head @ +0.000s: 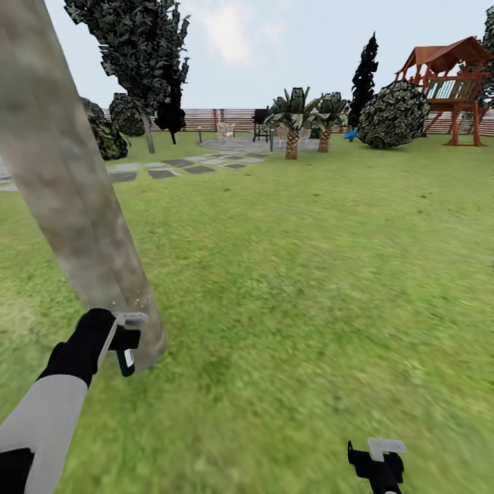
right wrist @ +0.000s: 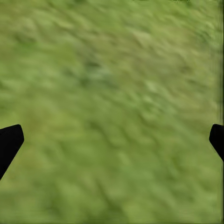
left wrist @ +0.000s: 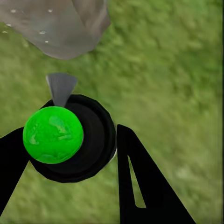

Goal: In the garden, pick up the pesticide atomizer on the floor and spray pesticide onto both trees until each tree trunk is fully covered.

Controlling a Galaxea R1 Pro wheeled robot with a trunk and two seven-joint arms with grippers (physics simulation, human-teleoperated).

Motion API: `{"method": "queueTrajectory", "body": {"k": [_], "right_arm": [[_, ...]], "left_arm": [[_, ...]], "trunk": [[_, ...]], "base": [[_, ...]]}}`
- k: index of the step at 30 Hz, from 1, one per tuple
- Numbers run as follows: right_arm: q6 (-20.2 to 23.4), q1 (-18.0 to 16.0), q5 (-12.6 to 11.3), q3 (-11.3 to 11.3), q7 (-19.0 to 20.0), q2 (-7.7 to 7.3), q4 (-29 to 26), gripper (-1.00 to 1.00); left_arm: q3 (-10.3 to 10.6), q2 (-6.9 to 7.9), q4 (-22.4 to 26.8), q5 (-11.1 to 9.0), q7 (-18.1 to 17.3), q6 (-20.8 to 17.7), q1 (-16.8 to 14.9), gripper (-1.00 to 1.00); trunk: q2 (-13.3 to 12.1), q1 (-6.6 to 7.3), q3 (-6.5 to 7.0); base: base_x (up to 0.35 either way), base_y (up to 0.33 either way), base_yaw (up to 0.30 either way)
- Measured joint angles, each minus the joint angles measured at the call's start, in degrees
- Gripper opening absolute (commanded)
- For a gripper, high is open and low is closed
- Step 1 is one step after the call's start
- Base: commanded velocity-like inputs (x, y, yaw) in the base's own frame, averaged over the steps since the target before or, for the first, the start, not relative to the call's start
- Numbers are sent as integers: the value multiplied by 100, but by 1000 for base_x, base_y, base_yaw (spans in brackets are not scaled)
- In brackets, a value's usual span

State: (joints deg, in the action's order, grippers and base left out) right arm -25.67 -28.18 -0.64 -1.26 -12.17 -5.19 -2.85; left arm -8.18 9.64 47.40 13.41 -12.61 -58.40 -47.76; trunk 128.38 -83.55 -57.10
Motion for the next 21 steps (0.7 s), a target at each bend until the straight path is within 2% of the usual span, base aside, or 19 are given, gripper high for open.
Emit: {"method": "queueTrajectory", "body": {"k": [4, 14, 21], "right_arm": [[3, -1, 0, 0, 1, 2, 1, 100], [4, -1, -8, -1, 1, 9, 2, 100], [6, 0, -8, 0, 0, 8, 0, 100]], "left_arm": [[-7, 6, -196, -9, 6, 14, 8, -100], [-19, -2, -456, -2, 27, 61, 9, -100], [-19, -3, -475, 3, 42, 76, 7, -100]], "trunk": [[0, 1, 0], [0, 1, 0], [0, 2, 0]], "base": [[169, -243, 129], [198, -228, 256], [236, -198, 22]]}}
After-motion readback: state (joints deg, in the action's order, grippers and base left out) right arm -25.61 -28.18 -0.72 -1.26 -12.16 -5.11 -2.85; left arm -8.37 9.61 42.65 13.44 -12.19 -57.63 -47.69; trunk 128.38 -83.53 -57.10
